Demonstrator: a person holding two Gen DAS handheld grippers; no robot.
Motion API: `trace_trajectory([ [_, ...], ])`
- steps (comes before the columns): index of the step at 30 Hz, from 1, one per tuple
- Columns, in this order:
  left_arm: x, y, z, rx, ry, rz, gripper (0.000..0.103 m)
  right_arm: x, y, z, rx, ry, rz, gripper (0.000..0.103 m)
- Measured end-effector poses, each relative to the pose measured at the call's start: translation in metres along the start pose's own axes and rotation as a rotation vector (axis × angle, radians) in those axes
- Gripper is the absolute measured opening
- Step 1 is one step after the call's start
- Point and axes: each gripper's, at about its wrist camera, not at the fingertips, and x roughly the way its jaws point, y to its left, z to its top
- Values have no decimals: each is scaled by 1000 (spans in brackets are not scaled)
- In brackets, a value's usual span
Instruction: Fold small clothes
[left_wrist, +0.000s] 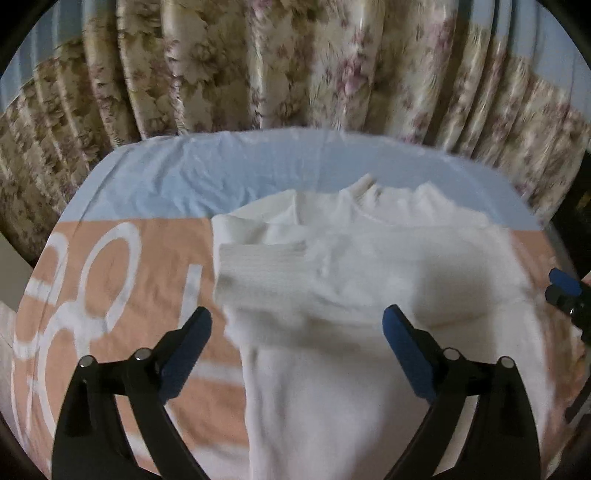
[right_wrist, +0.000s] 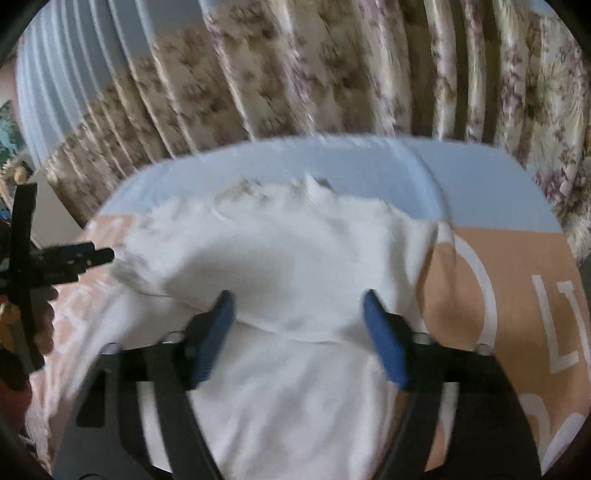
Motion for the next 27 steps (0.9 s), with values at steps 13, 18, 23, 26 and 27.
trace_trajectory([
  [13, -58, -10, -108, -43, 101, 22, 100, -56, 54, -70, -24, 18, -205, 100],
  [18, -74, -17, -126, -11, 83, 82, 101, -60, 67, -96, 0, 57, -204, 100],
  [23, -87, -15, -133, -35, 59, 98, 101, -67, 71, -110, 46, 79, -138, 100],
  [26, -91, -12, -141, -59, 61, 109, 101, -74, 68, -113, 88, 64, -126, 100],
  [27, -93, -12, -144, -63, 59, 119, 101, -75, 68, -114, 89, 59, -136, 100],
])
